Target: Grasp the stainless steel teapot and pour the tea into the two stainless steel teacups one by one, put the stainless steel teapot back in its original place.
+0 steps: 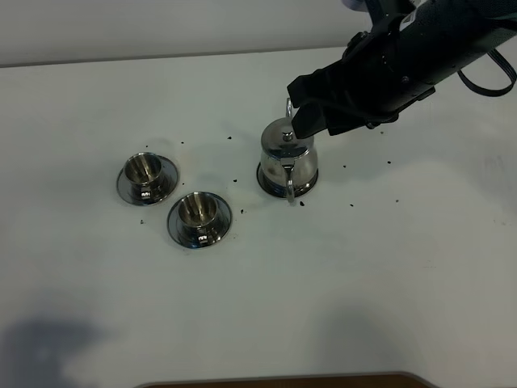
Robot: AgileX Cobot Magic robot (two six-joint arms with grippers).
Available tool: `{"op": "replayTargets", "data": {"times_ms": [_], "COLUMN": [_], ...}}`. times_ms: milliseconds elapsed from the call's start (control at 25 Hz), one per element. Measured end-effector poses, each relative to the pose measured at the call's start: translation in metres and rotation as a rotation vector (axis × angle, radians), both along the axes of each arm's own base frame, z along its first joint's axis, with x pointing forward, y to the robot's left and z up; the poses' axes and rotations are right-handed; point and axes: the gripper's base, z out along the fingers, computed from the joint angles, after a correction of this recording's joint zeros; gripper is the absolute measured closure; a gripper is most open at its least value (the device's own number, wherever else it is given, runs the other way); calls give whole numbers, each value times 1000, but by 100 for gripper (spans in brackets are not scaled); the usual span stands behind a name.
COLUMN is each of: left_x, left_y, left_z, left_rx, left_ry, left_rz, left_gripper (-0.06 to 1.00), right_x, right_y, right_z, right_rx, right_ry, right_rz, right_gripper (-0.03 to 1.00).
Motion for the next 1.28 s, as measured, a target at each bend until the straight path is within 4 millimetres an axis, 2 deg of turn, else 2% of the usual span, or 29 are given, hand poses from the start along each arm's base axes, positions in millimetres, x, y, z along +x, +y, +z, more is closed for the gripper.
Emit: {"op": "replayTargets", "data": {"times_ms": [240, 480, 880, 1160, 1280], "left_x": [0, 0, 0, 0, 0], "left_y": [0, 0, 2, 2, 2], "left_z": [0, 0, 0, 0, 0], "left_rx": [0, -6, -7, -7, -12], "left_ry": [0, -1, -1, -1, -1], "left_rz": [0, 22, 149, 149, 147], "left_gripper": [61, 61, 61, 61, 61], "right_x": [16, 12, 12, 29, 38], "right_y": [26, 54, 57, 69, 73], "right_z": [-12, -16, -16, -29, -20], "right_rx": [-169, -217, -215, -248, -256], "right_ry": [65, 48, 50, 86, 64], "right_rz": [-18, 13, -5, -24, -52], "right_gripper": [53, 53, 53, 47, 46]}}
